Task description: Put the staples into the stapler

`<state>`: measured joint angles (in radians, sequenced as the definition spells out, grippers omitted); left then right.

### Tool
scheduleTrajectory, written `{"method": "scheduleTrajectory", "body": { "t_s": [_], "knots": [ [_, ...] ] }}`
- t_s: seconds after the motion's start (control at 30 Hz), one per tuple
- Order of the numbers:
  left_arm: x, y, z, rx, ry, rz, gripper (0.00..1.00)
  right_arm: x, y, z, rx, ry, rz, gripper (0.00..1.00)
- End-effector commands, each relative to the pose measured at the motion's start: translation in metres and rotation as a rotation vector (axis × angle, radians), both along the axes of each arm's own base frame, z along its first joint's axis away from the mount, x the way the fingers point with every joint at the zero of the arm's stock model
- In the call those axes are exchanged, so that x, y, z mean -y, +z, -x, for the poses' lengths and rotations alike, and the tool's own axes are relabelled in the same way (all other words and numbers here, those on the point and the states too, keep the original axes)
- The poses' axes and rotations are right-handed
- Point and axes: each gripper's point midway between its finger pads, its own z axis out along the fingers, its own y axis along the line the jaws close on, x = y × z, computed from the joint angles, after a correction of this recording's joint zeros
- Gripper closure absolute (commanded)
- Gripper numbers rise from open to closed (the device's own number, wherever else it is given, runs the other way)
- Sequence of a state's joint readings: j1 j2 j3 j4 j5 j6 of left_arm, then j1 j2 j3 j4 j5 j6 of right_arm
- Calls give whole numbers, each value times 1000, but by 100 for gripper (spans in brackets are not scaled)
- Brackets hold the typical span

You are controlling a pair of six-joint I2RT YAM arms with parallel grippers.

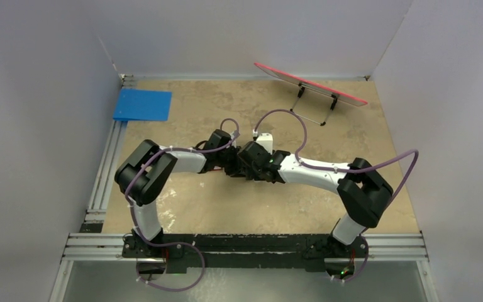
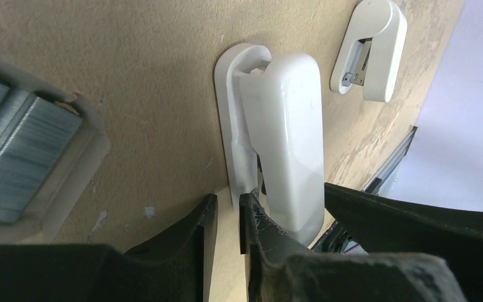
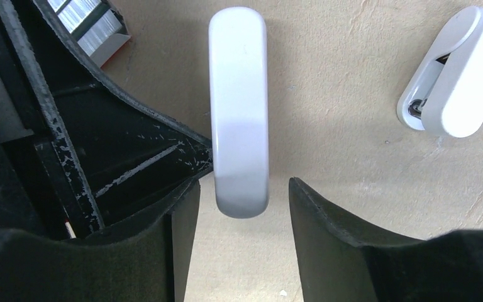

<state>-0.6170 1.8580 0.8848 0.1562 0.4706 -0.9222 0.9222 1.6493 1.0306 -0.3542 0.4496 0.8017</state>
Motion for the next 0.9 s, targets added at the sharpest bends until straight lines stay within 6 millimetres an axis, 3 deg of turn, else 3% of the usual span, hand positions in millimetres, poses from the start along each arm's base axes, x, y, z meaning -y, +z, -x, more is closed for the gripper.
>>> {"method": "scheduleTrajectory", "body": {
  "t_s": [0.0,0.2,0.33,0.5,0.87],
  "knots": [
    [-15,-6,4,22,8,-65,79,-11,24,-2,21,4,-62,43],
    [-20,-6,6,26,16,-79,78,-9,13,5,-17,3,-51,58],
    [-22,-1,9,46,10,-76,79,0,2,7,-40,-24,5,62],
    [-26,3,13,59,3,-79,80,-1,-9,14,-80,2,10,74],
    [-32,7,13,85,22,-99,81,11,-66,32,-189,14,85,79]
  ]
}}
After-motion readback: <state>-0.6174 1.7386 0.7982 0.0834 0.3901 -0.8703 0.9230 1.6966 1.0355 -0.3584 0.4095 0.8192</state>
